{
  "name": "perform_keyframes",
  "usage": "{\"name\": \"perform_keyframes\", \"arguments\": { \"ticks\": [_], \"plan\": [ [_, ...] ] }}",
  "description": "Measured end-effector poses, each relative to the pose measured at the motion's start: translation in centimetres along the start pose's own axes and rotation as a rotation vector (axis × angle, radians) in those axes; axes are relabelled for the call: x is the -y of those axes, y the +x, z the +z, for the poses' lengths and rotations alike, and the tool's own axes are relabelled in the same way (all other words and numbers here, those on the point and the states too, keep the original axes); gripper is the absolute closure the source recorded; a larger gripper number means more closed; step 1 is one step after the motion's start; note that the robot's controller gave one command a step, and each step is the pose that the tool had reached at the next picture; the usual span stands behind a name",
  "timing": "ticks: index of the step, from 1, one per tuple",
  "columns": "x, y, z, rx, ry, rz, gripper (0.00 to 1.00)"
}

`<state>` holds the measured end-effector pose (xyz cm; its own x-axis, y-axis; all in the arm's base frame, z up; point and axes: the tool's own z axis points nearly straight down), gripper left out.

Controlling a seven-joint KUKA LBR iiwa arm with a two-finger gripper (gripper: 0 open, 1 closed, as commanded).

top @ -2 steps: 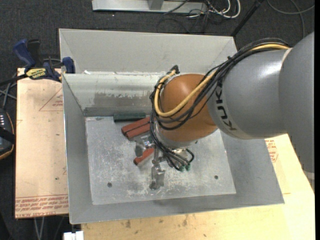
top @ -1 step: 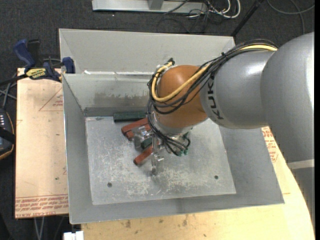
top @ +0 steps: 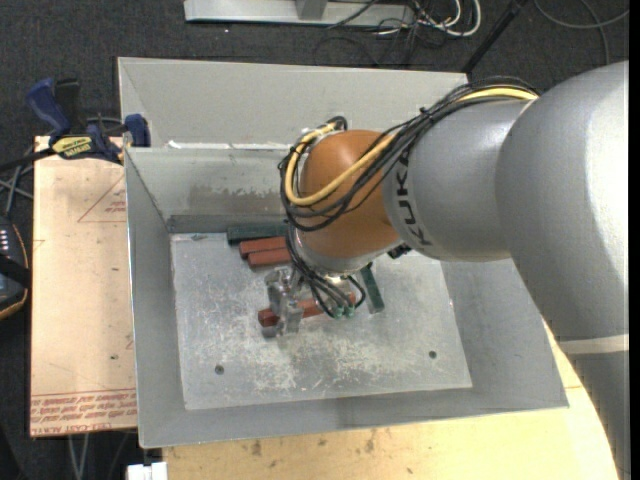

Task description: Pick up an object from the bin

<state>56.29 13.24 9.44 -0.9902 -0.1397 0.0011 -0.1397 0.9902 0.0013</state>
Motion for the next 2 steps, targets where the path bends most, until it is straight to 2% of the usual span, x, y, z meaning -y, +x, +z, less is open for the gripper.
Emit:
{"name": "perform_keyframes", "arguments": {
  "ticks": [1, 2],
  "plan": [
    [0.0, -0.1, 0.0, 0.001, 0.000, 0.002, 1.00],
    [-0.9, -0.3, -3.9, -0.001, 0.000, 0.020, 1.00]
  ]
}}
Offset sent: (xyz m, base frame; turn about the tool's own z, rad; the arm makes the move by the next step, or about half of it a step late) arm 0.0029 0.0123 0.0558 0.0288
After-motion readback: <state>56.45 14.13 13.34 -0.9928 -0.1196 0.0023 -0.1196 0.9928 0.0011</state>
